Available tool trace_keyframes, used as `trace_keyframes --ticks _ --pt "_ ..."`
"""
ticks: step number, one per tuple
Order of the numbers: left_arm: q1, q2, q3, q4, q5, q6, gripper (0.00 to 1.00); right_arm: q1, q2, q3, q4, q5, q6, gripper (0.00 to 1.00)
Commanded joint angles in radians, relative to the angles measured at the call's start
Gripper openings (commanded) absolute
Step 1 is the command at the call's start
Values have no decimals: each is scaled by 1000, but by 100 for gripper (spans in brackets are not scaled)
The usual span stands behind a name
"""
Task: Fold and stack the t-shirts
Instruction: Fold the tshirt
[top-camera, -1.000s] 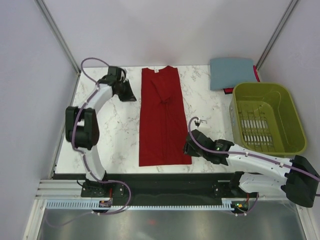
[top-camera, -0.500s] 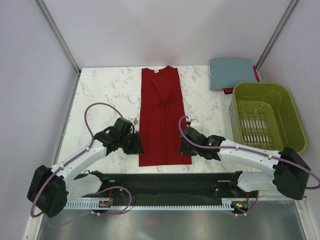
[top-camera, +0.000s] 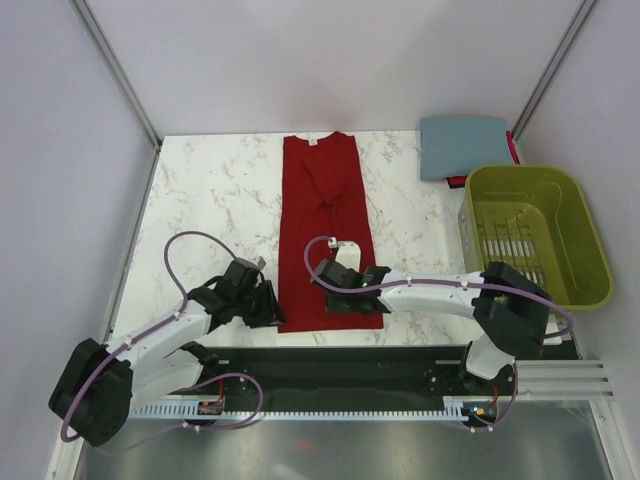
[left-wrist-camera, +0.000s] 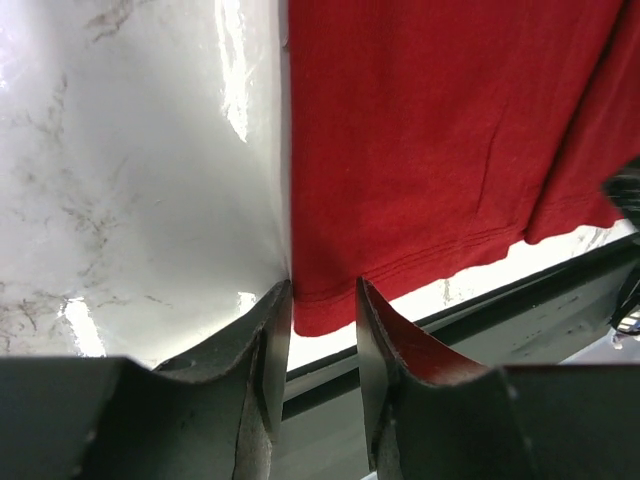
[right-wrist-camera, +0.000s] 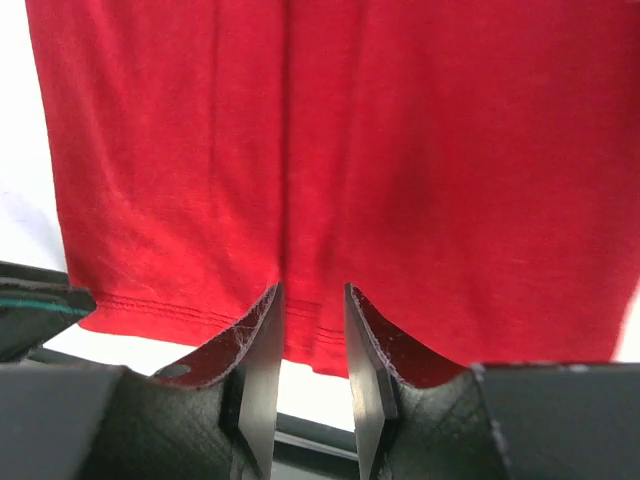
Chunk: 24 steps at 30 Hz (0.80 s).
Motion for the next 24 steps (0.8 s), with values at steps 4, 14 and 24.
trace_keyframes --ticks 4,14,24 --pt "-8 -68 -16 57 -48 9 38 43 115 127 -91 95 39 37" --pt "-23 -113 -20 70 -25 12 37 78 112 135 -245 230 85 32" --pt "-43 -145 -30 71 -42 13 36 80 117 132 -208 219 96 33"
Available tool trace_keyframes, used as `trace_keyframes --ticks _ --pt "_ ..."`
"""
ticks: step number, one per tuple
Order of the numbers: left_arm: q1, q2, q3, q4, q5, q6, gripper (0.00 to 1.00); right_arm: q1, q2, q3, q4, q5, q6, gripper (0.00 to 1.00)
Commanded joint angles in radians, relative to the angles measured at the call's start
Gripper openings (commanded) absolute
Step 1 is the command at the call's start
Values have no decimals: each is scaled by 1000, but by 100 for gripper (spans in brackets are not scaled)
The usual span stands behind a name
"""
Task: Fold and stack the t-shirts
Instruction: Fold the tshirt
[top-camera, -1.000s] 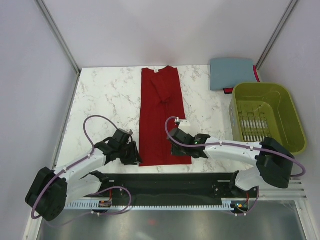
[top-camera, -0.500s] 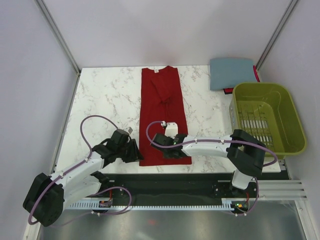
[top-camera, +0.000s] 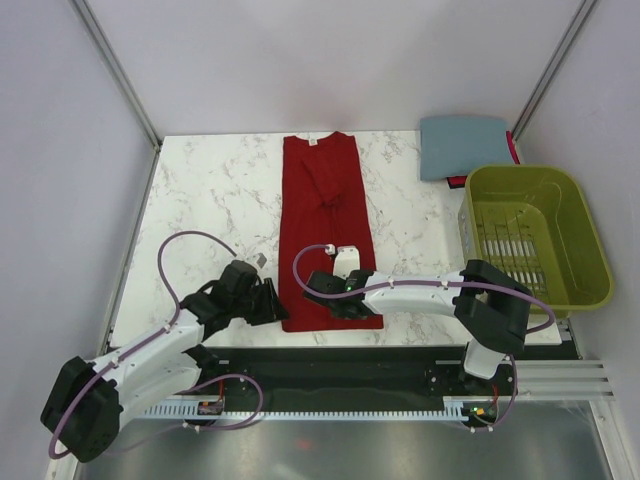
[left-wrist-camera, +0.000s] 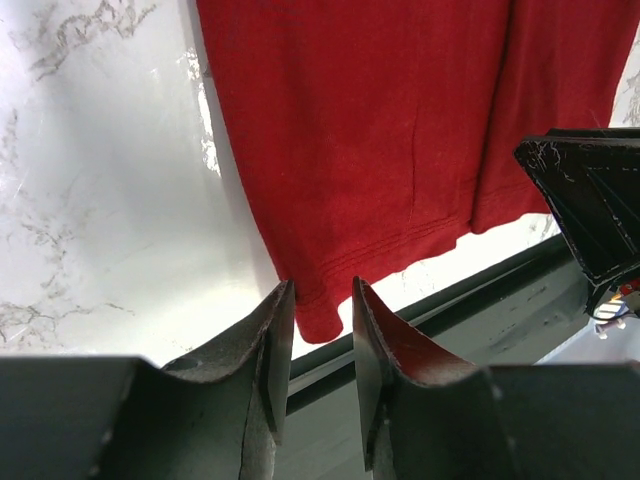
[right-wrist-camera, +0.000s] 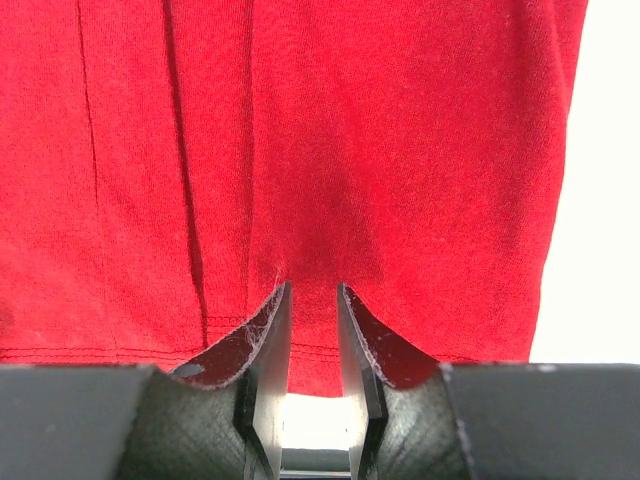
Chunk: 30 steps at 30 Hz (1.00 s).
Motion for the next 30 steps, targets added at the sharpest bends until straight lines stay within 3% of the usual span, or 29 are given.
trace_keyframes --ticks 1,9,15,26,30 --pt "-8 -15 -7 32 -29 14 36 10 -29 16 10 35 23 32" --pt "-16 -51 9 3 -107 13 36 16 -26 40 23 15 15 33" --pt "-14 -102 151 -96 -189 48 37 16 -5 56 49 -11 12 34" --pt "-14 -124 271 -181 -169 129 39 19 69 54 72 -25 17 33" --pt "-14 -122 259 -181 -172 122 39 22 67 53 73 -21 14 19"
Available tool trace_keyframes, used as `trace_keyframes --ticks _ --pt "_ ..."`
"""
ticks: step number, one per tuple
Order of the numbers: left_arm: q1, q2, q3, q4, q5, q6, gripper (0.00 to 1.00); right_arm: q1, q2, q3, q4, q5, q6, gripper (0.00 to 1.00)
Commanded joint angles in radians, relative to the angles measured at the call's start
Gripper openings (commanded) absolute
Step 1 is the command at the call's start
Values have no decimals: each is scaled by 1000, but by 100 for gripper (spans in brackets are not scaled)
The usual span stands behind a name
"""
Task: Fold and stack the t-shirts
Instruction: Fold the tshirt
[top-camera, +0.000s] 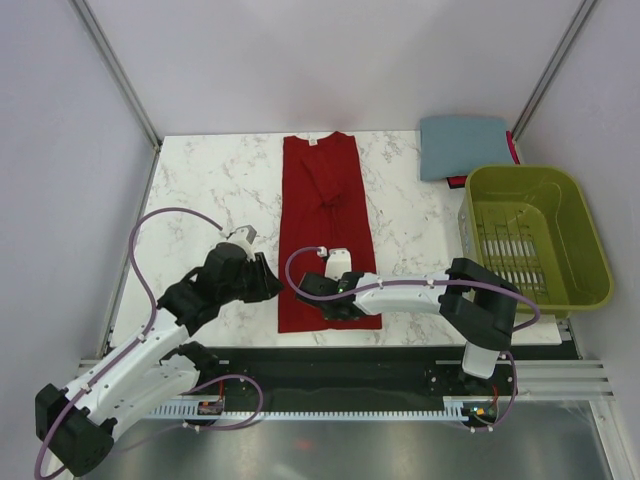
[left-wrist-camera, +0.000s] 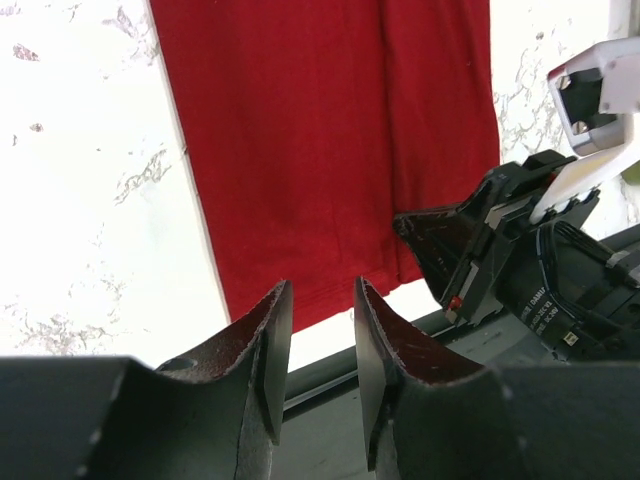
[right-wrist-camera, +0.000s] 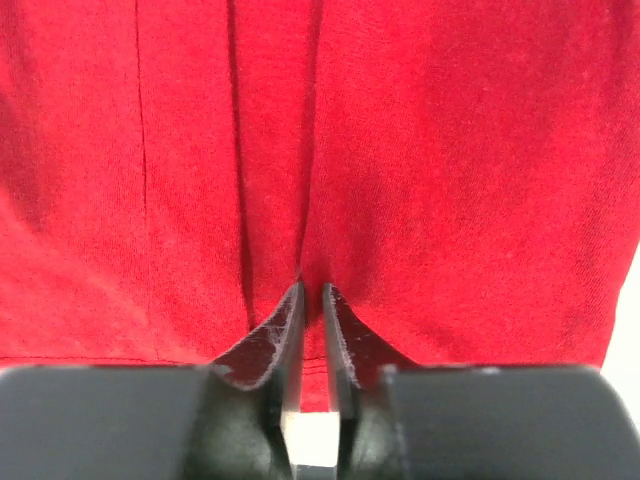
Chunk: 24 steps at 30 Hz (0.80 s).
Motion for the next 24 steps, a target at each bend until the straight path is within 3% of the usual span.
trace_keyframes --ticks 1,6,8,9,13,16,18,24 --pt "-3 -6 15 -14 -14 33 39 12 -8 23 8 10 12 11" --pt "-3 11 9 -11 -10 30 39 18 -29 46 -12 27 6 5" --pt "-3 21 12 -13 -2 32 39 16 -25 55 -22 24 6 8" --pt "-3 23 12 -11 0 32 39 18 -16 61 -28 23 7 15" --pt "-3 9 9 -13 -5 27 39 21 3 68 -39 12 7 18" --pt "-3 5 6 -13 -7 25 39 27 3 68 -42 18 10 14" --pt "-3 5 6 -13 -8 27 39 33 3 69 -44 23 10 0" --pt "-3 -1 6 -13 -7 25 39 36 1 84 -68 41 9 0"
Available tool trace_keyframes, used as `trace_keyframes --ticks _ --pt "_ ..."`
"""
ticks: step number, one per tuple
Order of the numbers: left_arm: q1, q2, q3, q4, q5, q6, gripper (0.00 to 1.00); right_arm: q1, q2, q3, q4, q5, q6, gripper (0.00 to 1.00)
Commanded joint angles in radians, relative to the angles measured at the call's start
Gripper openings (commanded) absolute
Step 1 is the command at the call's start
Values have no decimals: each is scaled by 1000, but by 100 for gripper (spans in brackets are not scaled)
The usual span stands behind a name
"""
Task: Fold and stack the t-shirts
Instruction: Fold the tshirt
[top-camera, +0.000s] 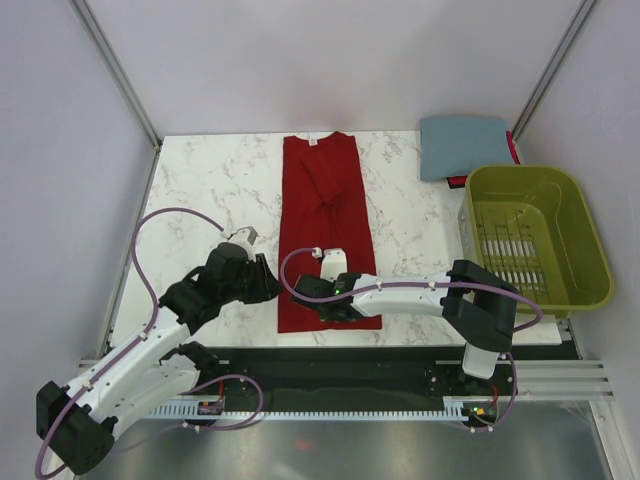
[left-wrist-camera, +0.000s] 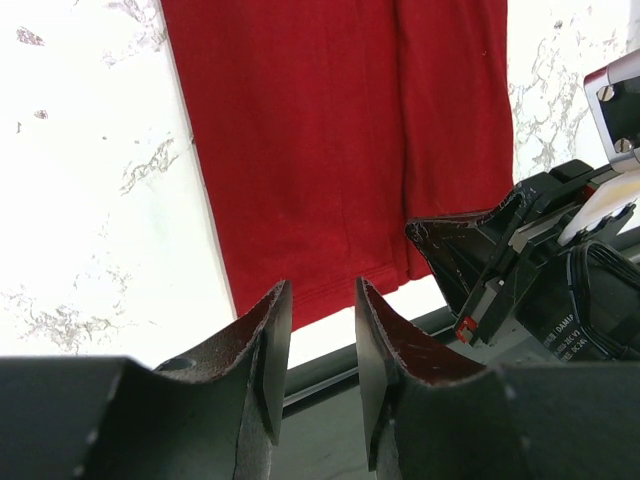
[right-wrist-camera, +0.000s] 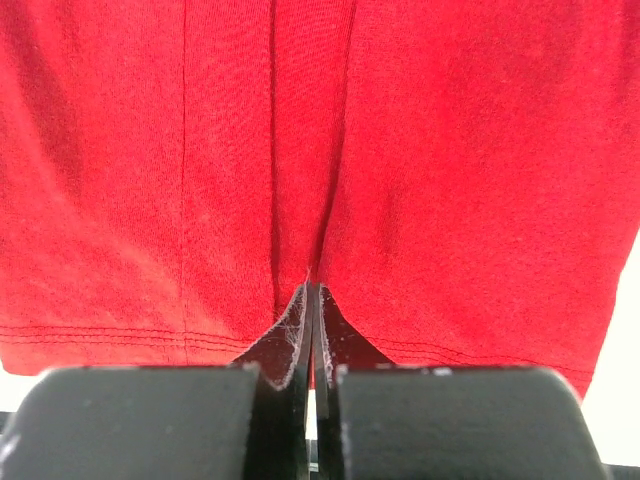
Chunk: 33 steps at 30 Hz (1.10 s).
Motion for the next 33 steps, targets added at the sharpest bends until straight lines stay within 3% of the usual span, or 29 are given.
trace_keyframes --ticks 1,5,11,20,25,29,30,33 --pt "-3 -18 8 7 -9 24 39 12 3 44 -37 35 8 0" --pt "-3 -17 1 9 -16 22 39 19 -3 75 -38 32 -18 1" --pt "-3 23 -54 58 14 -36 40 19 -8 95 -4 20 -59 25" --pt "-2 84 -137 147 74 -90 42 7 25 56 48 3 -85 35" --pt "1 101 -167 168 70 -94 46 -2 23 27 91 -22 -90 31" --pt "1 120 -167 150 27 -65 43 -4 25 9 99 -28 -84 29" --pt "-2 121 -161 132 17 -56 60 -2 25 6 99 -25 -78 29" --pt "-2 112 -154 122 0 -57 63 -4 28 -3 102 -22 -74 27"
